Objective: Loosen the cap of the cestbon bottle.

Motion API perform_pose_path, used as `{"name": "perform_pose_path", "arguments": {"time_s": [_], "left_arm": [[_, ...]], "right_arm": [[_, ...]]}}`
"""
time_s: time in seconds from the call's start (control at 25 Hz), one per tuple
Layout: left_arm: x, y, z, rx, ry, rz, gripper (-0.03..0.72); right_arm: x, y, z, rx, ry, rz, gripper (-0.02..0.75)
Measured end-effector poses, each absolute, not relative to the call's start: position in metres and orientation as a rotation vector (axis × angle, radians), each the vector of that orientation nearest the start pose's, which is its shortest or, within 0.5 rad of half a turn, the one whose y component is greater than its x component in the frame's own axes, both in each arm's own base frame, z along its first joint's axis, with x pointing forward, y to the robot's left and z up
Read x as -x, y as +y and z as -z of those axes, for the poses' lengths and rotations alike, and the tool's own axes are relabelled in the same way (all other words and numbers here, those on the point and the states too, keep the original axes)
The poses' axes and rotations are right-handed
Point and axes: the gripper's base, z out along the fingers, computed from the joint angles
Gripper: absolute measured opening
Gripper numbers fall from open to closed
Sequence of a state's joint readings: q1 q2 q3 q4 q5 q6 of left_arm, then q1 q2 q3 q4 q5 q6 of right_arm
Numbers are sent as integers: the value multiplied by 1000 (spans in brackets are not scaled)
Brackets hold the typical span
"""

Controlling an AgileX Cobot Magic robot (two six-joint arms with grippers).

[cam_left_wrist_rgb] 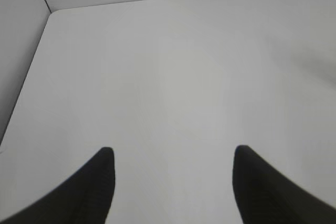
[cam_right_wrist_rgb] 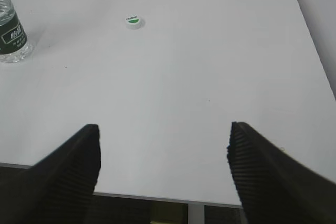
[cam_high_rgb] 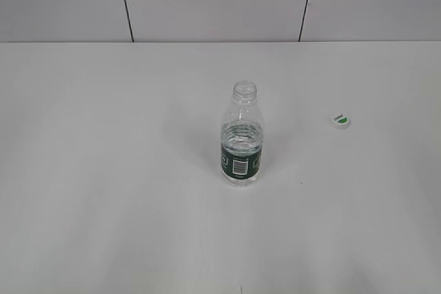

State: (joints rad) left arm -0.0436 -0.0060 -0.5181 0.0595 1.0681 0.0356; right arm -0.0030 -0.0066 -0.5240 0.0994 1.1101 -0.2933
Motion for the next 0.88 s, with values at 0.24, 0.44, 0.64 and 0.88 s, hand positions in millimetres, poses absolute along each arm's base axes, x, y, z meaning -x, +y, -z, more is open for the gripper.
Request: {"name": "perform_pose_path", "arguments": {"time_s": [0.24, 0.44, 0.64, 0.88], "left_arm": [[8, 5, -282, -76, 2025, -66, 433], [8, 5, -282, -76, 2025, -66, 433], [8, 5, -282, -76, 2025, -66, 433], [8, 5, -282, -77, 2025, -66, 433]], "right_arm": [[11, 8, -280, 307, 2036, 64, 581], [11, 9, -280, 300, 2034, 47, 581], [11, 12, -281, 289, 2028, 0, 581], [11, 12, -281, 289, 2027, -5, 581]]}}
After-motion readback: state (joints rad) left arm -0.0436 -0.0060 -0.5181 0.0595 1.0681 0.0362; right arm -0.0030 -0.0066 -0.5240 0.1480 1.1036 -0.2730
